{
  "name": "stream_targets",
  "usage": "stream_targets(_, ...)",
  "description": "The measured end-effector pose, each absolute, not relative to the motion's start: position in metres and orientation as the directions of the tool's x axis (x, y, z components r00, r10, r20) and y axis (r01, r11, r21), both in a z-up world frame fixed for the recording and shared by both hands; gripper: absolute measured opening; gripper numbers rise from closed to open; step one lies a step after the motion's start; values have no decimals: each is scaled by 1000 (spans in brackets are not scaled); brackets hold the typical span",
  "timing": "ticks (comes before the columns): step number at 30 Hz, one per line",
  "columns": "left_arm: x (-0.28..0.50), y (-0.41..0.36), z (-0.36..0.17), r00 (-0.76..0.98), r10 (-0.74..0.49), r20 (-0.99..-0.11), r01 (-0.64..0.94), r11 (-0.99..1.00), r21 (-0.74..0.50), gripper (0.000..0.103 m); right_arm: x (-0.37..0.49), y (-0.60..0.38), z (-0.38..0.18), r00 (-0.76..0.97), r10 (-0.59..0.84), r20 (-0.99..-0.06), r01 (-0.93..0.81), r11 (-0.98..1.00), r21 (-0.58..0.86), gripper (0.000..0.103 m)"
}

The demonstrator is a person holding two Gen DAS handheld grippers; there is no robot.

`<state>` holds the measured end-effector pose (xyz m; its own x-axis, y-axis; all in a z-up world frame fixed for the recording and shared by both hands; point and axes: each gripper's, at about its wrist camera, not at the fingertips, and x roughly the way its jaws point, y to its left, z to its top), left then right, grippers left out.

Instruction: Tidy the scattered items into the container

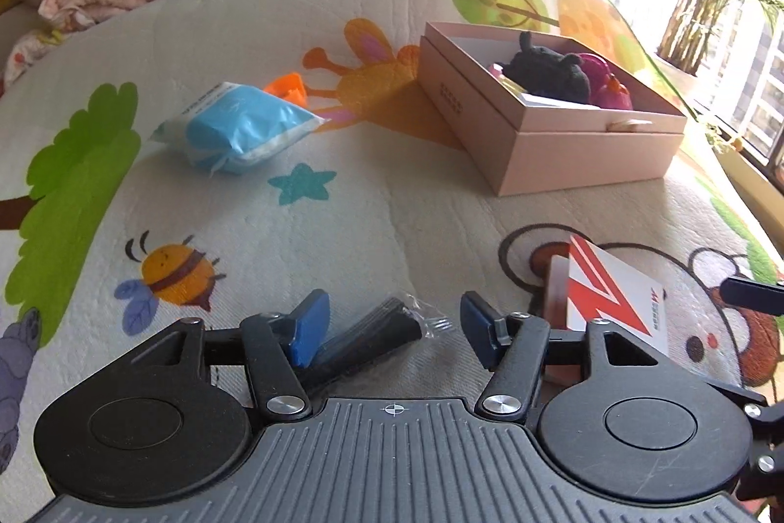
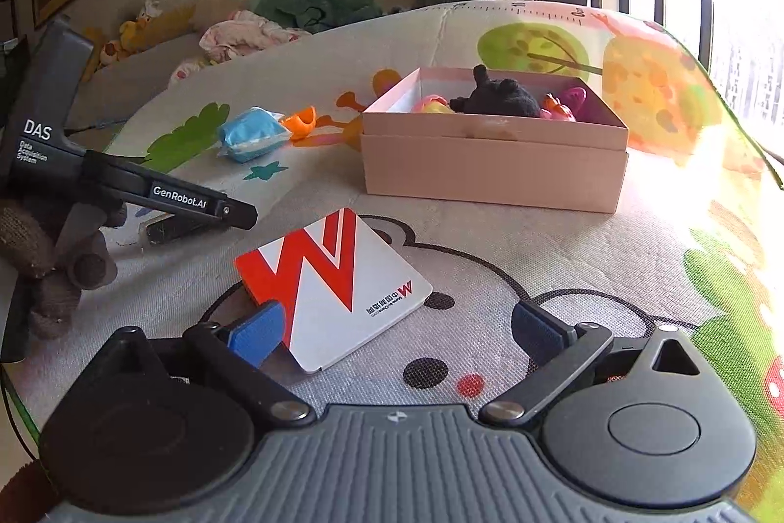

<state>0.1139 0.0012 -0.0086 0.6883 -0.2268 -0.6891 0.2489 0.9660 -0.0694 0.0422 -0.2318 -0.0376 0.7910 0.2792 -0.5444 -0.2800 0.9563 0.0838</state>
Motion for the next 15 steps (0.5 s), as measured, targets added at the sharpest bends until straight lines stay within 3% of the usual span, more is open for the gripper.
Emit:
stream_targets(3,84,6,-2,714,-239,-658,266,962,-60,95,41,-225,-36,788,282,-547,-291,954,73,100)
stream_targets(15,75,32,-14,753,-131,-645,160,987,-14,100,32,-210,-39,782,270,-561,-313,949,20,103)
